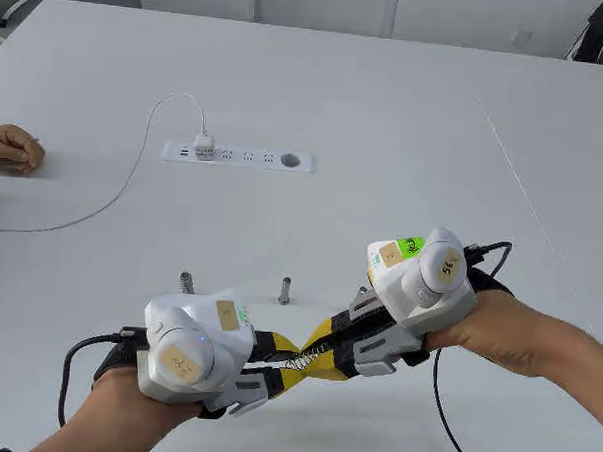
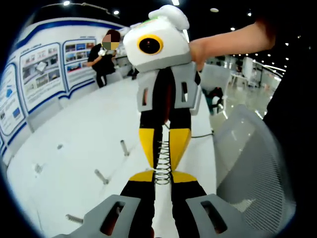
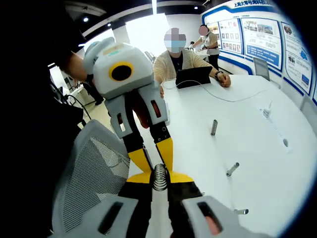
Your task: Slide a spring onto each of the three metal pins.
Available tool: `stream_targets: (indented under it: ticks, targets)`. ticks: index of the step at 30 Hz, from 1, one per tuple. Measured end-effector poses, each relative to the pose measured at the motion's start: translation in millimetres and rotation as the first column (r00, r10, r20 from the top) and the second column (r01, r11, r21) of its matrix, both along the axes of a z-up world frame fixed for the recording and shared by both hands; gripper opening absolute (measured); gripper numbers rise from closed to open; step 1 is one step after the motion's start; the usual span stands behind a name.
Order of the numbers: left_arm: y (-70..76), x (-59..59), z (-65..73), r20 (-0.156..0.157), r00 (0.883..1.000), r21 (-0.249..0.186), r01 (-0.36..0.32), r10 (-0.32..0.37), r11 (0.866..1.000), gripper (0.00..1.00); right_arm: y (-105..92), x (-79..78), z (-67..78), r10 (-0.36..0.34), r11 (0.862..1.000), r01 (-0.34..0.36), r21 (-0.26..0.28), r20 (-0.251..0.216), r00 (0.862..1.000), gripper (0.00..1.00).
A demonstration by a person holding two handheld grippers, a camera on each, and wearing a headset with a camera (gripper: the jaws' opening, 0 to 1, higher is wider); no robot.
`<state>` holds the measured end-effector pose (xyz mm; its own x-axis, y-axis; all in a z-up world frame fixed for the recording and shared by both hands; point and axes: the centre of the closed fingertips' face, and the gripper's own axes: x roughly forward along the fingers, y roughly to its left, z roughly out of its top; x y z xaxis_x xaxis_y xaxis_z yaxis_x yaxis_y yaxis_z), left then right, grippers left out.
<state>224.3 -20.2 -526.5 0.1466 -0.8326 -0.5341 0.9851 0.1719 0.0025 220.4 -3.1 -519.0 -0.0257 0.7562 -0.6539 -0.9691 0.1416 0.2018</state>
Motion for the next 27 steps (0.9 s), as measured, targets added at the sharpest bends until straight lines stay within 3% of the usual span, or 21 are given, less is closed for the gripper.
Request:
stream_targets:
  ticks: [8, 11, 13, 16, 23, 27]
  targets:
    - [6.1, 0.3, -7.3, -0.006, 1.000, 0.015, -0.023, 0.023, 1.000, 0.14, -0.8, 0.9, -3.0, -0.006, 1.000, 0.006, -0.016, -0.011, 1.000, 0.12]
    - [13.2, 4.2, -12.0, -0.005, 0.998, 0.026, -0.057, 0.058, 0.998, 0.20, -3.1, 6.1, -5.3, -0.026, 0.999, 0.026, -0.026, -0.008, 1.000, 0.12]
    - [16.5, 5.1, -13.0, -0.018, 0.997, 0.018, -0.071, 0.071, 0.997, 0.20, -3.2, 6.6, -5.4, -0.025, 0.999, 0.025, -0.025, -0.007, 1.000, 0.12]
    - [22.3, 6.5, -15.0, -0.013, 0.996, 0.026, -0.089, 0.090, 0.996, 0.20, -2.7, 6.7, -4.9, -0.027, 0.999, 0.026, -0.024, -0.007, 1.000, 0.12]
    - [29.6, 9.0, -20.2, -0.035, 0.990, 0.021, -0.136, 0.137, 0.990, 0.21, -8.6, 13.7, -10.9, -0.047, 0.998, 0.047, -0.047, -0.006, 0.999, 0.12]
    - [33.9, 9.4, -25.5, -0.066, 0.984, 0.016, -0.166, 0.167, 0.986, 0.21, -13.9, 20.7, -14.6, -0.077, 0.995, 0.076, -0.063, -0.002, 0.997, 0.12]
